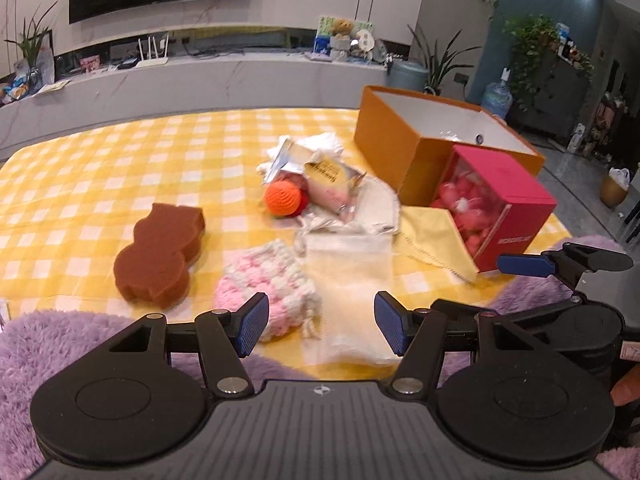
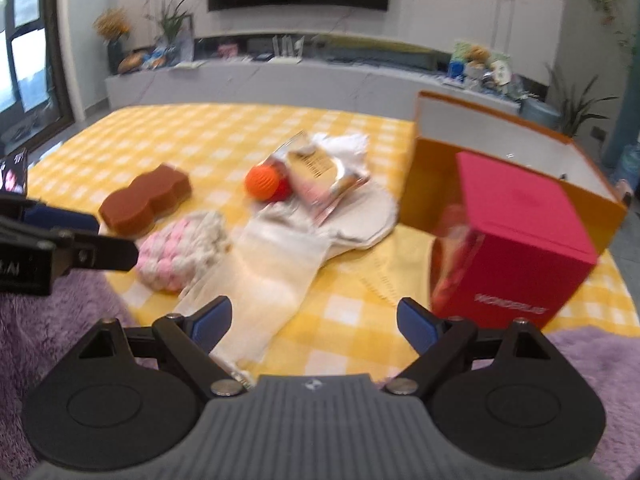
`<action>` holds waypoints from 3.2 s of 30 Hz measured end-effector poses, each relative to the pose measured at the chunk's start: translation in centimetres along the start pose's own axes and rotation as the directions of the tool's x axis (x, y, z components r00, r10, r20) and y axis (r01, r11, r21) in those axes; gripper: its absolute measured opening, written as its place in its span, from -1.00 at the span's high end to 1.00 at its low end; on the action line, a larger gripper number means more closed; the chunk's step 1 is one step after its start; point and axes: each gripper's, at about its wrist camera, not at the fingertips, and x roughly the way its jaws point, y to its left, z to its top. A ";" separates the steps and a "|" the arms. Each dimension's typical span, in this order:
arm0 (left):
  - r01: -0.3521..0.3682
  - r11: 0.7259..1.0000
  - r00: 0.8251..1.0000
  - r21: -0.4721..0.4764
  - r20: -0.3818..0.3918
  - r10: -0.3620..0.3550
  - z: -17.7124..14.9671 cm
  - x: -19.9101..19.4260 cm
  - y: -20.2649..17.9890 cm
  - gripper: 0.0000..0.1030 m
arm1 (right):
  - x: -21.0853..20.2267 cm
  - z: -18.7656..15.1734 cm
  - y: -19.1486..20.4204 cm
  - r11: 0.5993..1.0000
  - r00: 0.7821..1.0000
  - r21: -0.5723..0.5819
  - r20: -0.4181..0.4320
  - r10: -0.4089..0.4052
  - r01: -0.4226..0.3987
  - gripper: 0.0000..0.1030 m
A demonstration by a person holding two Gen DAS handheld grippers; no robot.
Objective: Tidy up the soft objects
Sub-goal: 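Move both tools back over the table toward the mesh bag, then grasp the white mesh bag with the left gripper while the right gripper grasps the yellow cloth, then lift the mesh bag with the left gripper while the right gripper lifts the yellow cloth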
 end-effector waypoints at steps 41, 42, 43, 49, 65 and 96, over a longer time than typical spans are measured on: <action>0.041 0.979 0.965 0.202 -0.262 0.014 -0.9 11.9 -6.7 -0.18 | 4.3 -1.2 -5.8 0.976 0.995 0.211 -0.084 -0.046 0.063 0.02; 0.039 0.979 0.966 0.199 -0.257 0.014 -0.9 11.9 -6.6 -0.09 | 4.1 -1.3 -5.8 0.976 0.996 0.209 -0.075 -0.048 0.062 0.02; 0.033 0.980 0.967 0.194 -0.253 0.017 -0.8 11.8 -6.5 0.09 | 3.9 -1.3 -5.8 0.977 0.996 0.205 -0.067 -0.054 0.067 0.02; 0.022 0.992 0.984 0.125 -0.179 0.001 -0.8 10.8 -5.5 0.84 | 4.0 -1.0 -4.5 0.973 0.978 0.113 -0.065 -0.196 0.202 -0.05; 0.074 0.997 0.996 0.027 -0.057 -0.072 -0.5 8.7 -4.0 0.84 | 5.2 -0.8 -5.0 0.974 0.983 0.138 -0.052 -0.175 0.180 1.00; 0.082 0.994 0.992 -0.066 -0.086 -0.088 -1.6 7.7 -2.2 0.83 | 6.2 -1.6 -3.7 0.993 0.986 0.072 -0.143 -0.081 0.092 -0.36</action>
